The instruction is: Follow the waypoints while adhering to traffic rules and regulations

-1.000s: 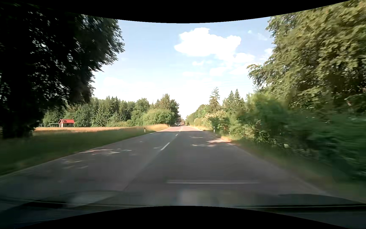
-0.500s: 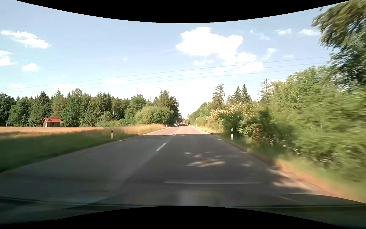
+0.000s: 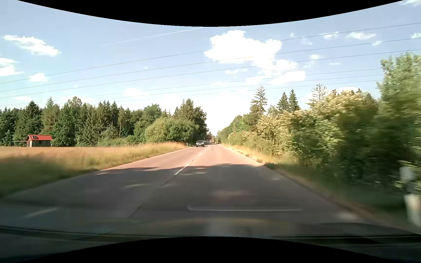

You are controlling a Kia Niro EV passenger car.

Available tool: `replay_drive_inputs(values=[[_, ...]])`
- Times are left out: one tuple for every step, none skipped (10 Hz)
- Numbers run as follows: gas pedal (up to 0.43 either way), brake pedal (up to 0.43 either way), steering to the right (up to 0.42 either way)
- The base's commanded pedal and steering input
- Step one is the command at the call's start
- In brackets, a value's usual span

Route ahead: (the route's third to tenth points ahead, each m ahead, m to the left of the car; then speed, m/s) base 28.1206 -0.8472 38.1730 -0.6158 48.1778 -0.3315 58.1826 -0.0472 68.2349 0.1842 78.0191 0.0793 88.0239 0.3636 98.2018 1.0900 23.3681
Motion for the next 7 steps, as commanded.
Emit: replay_drive_inputs(values=[[0.0,0.006,-0.008],[0.0,0.006,-0.008],[0.0,0.006,-0.007],[0.0,0.024,-0.006],[0.0,0.03,-0.006],[0.0,0.03,-0.005],[0.0,0.03,-0.006]])
